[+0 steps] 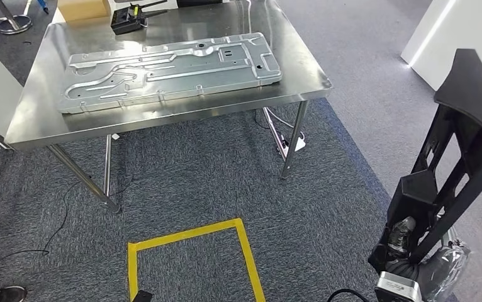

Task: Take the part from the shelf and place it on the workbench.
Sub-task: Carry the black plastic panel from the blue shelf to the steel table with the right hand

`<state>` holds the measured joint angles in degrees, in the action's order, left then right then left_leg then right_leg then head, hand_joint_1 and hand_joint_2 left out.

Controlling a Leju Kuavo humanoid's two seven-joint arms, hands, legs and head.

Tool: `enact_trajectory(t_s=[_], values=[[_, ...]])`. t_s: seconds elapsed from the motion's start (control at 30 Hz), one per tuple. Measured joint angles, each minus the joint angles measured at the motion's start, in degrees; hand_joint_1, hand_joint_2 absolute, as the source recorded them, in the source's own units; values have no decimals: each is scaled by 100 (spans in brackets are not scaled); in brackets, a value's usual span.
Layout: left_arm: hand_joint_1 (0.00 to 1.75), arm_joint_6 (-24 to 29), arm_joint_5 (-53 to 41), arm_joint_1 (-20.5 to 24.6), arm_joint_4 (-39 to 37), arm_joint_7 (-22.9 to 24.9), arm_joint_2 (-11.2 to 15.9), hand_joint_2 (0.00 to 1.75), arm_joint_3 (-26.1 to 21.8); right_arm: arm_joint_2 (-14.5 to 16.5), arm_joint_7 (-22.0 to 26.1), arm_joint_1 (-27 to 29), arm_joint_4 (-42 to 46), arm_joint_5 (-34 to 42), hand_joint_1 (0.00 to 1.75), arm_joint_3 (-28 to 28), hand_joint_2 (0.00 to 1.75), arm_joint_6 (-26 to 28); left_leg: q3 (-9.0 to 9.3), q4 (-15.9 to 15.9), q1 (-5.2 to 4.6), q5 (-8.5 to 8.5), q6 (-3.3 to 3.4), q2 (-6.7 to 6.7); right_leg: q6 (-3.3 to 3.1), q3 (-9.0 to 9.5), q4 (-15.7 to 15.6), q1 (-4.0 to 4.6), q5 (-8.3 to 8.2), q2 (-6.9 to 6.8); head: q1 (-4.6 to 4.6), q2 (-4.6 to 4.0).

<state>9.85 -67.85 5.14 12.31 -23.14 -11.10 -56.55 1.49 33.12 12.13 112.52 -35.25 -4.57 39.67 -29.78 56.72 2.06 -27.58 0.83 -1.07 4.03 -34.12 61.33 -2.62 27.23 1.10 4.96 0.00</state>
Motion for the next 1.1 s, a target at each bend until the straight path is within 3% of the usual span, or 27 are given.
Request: enact_trajectory(t_s=[0.07,0.2,0.27,0.33,0.37,0.4,0.47,0.53,0.6,0.67,0.73,0.8,0.83,0.87,0.9,0.93,0.97,1.03,1.1], values=[[0,5,3,8,0,-3,5,175,-1,0,7,10,1,-27,175,0,175,0,-55,73,-11,-47,-94,-50,-81,127,-260,16,-17,64,-5,0],[0,15,18,-2,0,-6,6,175,-2,1,12,17,7,-58,175,0,175,0,-111,193,13,-142,-186,-53,-298,108,-242,39,-9,-41,-17,0],[0,28,20,5,0,-4,6,175,-2,4,13,20,12,-66,175,0,175,2,-363,742,7,-458,-182,16,-372,116,-254,54,-6,-126,-21,0],[0,95,11,7,0,22,4,175,-2,6,13,30,12,-78,175,0,175,4,-766,1536,-12,-795,-158,43,-408,116,-253,101,8,-215,-21,0],[0,156,3,2,0,56,4,175,-2,6,13,35,11,-86,175,0,175,5,-898,1777,-23,-840,-139,46,-422,121,-252,128,16,-260,-21,0],[0,228,-7,-4,0,98,3,175,-2,8,13,37,11,-97,175,0,175,6,-925,1798,-36,-764,-110,55,-433,133,-251,153,25,-303,-21,0],[0,346,-22,-13,0,170,4,175,-2,10,14,39,11,-124,175,0,175,7,-666,1206,-86,-355,-12,140,-444,176,-250,189,49,-390,-21,0],[0,404,-34,3,0,195,7,175,-2,14,14,41,13,-151,175,0,175,7,-347,488,-176,-63,91,390,-420,206,-239,225,80,-474,-20,0],[0,423,-46,21,0,201,7,175,-1,15,15,46,13,-163,175,0,175,8,-272,238,-239,-23,134,506,-373,208,-231,245,97,-570,-15,0],[0,433,-56,13,0,205,3,175,-1,15,12,45,14,-176,175,0,175,9,-283,197,-235,10,165,384,-312,221,-224,232,117,-646,-14,0],[0,455,-62,5,0,213,2,175,-2,15,2,46,15,-193,175,0,175,10,-260,147,-208,57,221,267,-246,152,-11,206,285,-483,-7,0],[0,476,-67,19,0,220,-2,175,-1,16,-3,55,15,-208,175,-1,175,13,-255,130,-193,83,254,152,-202,-131,610,185,634,-232,-2,0],[0,483,-68,24,0,223,-4,175,0,17,-3,62,13,-215,175,-1,175,14,-262,136,-195,84,258,91,-189,-308,968,182,785,-177,-4,0],[0,487,-68,23,0,225,-7,175,1,18,-3,69,10,-220,175,-1,175,14,-265,144,-196,84,260,25,-182,-441,1223,180,848,-155,-5,0],[0,491,-69,17,0,228,-9,175,1,18,-3,76,8,-225,175,0,175,14,-266,153,-197,82,259,-44,-180,-490,1290,179,798,-145,-5,0],[0,496,-69,13,0,233,-10,175,1,18,-3,78,7,-228,175,0,175,14,-262,162,-196,79,255,-116,-184,-434,1134,176,639,-128,-5,0],[0,499,-69,12,0,237,-11,175,1,18,-3,80,7,-233,175,-1,175,14,-255,171,-194,74,247,-189,-194,-284,787,169,407,-80,-4,0],[0,506,-70,21,0,240,-13,175,1,18,-2,81,6,-241,175,-2,175,14,-264,197,-196,62,216,-320,-227,35,71,147,111,143,-5,0],[0,511,-71,24,0,240,-14,175,1,18,-3,88,7,-246,175,-2,175,15,-307,210,-192,71,158,-426,-262,141,-199,150,79,271,-7,0]])
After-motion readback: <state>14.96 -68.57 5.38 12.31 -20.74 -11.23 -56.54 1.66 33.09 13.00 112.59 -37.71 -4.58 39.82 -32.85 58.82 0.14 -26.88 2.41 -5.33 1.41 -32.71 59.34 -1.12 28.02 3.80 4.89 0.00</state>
